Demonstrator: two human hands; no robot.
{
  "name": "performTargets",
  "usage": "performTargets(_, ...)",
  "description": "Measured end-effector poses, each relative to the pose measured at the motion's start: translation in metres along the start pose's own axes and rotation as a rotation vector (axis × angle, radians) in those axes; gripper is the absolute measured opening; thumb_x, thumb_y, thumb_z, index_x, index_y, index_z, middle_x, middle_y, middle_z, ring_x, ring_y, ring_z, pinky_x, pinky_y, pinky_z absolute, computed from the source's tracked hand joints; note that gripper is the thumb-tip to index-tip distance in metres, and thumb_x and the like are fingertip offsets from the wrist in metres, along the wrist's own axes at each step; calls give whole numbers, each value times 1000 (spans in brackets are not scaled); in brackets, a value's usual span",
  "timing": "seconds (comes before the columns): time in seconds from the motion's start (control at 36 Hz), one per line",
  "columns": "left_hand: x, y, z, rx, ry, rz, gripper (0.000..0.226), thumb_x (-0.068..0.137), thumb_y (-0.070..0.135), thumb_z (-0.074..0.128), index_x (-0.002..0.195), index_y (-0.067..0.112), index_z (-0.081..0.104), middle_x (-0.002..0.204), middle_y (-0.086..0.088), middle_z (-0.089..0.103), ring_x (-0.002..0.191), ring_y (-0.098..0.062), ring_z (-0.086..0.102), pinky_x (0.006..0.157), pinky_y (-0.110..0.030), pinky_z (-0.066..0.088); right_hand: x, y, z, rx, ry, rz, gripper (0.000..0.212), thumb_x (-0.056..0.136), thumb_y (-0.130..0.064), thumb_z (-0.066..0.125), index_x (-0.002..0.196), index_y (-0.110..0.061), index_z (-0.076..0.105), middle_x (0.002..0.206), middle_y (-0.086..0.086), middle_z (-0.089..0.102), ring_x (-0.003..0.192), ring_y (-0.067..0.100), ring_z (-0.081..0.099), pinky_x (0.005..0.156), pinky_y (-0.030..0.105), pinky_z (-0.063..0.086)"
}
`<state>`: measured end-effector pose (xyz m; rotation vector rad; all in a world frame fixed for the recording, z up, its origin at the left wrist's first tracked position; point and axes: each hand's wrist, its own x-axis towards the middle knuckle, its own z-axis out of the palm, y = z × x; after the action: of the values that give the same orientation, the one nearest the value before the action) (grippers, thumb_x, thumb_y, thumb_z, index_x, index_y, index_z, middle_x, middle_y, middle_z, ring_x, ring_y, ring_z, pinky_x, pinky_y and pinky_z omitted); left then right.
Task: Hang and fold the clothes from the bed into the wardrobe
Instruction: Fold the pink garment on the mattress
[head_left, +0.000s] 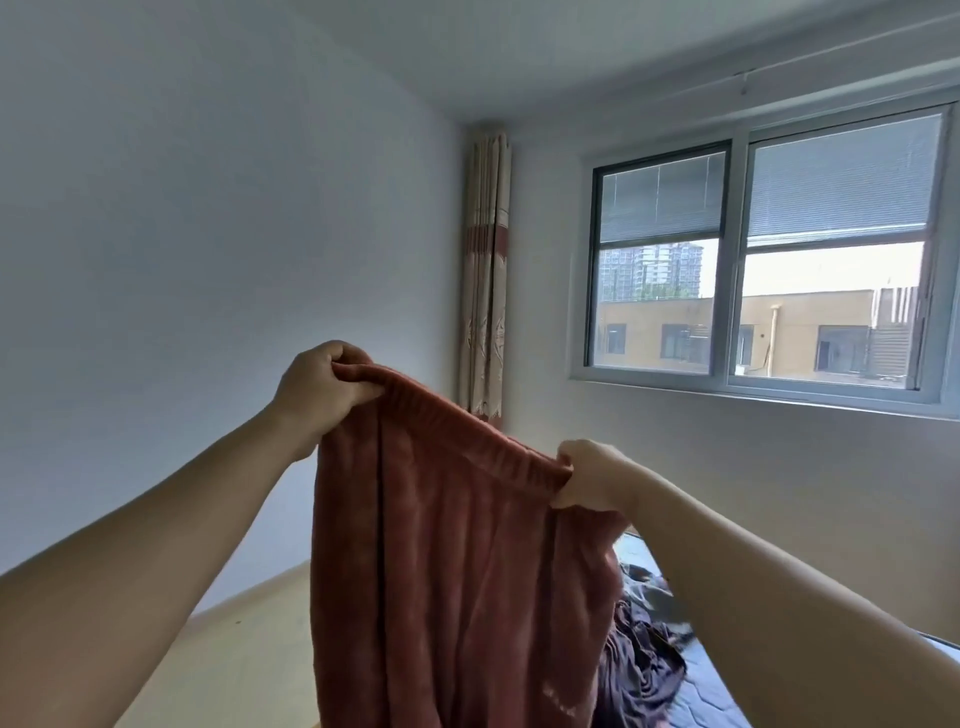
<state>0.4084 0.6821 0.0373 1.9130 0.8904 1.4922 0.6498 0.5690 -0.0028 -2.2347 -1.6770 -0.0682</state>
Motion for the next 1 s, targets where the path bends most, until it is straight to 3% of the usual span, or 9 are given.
performTargets(0.17, 1, -12, -25, -119, -28, -141, 29, 72, -3, 74, 81, 19, 59, 81, -2, 60, 73, -19, 59, 66, -27, 50, 8, -2, -15, 335, 294, 30, 18, 78, -19, 64, 81, -22, 47, 80, 0, 55, 82, 23, 53, 69, 30, 43)
performTargets(0.31, -6, -36, -32, 157, -72, -236, 48, 64, 8, 84, 105, 20, 61, 99, -3, 61, 95, -23, 58, 87, -35, 51, -2, -14, -15, -257, 284, 17, 26, 84, -9, 45, 109, -16, 43, 102, 6, 61, 93, 29, 58, 66, 30, 36)
performTargets(0.39, -16, -50, -32, 253, -134, -290, 54, 60, 10, 87, 107, 16, 63, 101, -5, 64, 100, -25, 59, 93, -37, 49, -6, -11, -5, -341, 169, 73, 27, 84, -14, 49, 111, -16, 50, 110, 5, 61, 101, 26, 60, 65, 28, 37)
performTargets(0.44, -21, -54, -34, 244, -153, -311, 40, 60, 8, 87, 94, 13, 65, 95, -7, 66, 93, -26, 61, 86, -35, 51, -7, -5, -1, -222, 131, 129, 16, 79, -20, 58, 95, -19, 57, 101, 3, 62, 93, 24, 60, 61, 24, 38)
performTargets(0.53, -23, -51, -40, 108, -152, -316, 24, 64, -1, 82, 79, 8, 65, 80, -10, 65, 75, -25, 62, 62, -23, 53, -2, 6, 1, 252, 189, 172, 16, 67, -14, 73, 69, -16, 57, 75, 5, 58, 73, 22, 53, 60, 23, 39)
performTargets(0.61, -21, -41, -49, -100, -145, -289, 21, 70, -7, 75, 80, 7, 63, 75, -8, 64, 65, -20, 61, 45, -16, 50, -7, 8, 0, 929, 203, 145, 17, 66, 4, 74, 72, -8, 63, 67, 9, 58, 64, 21, 53, 59, 26, 45)
performTargets(0.69, -17, -36, -56, -164, -182, -219, 24, 73, -4, 73, 87, 13, 63, 81, -5, 64, 72, -18, 62, 53, -19, 52, -14, 5, -2, 1386, 122, 122, 23, 73, 10, 67, 95, 2, 64, 81, 17, 66, 67, 23, 64, 70, 35, 57)
performTargets(0.86, -17, -41, -57, 787, -528, 222, 36, 91, 15, 55, 113, 44, 56, 97, 12, 46, 94, -12, 52, 82, -24, 42, -16, -2, 2, 1385, 117, 100, 27, 75, 15, 63, 80, -11, 55, 72, 12, 60, 53, 16, 62, 57, 29, 57)
performTargets(1.0, -24, -44, -56, 947, -620, 211, 35, 98, 19, 39, 96, 54, 48, 99, 6, 38, 86, -13, 49, 77, -25, 44, -14, -5, 7, 1354, 96, 11, 37, 77, 18, 60, 90, -16, 60, 77, 7, 61, 56, 12, 63, 55, 26, 57)
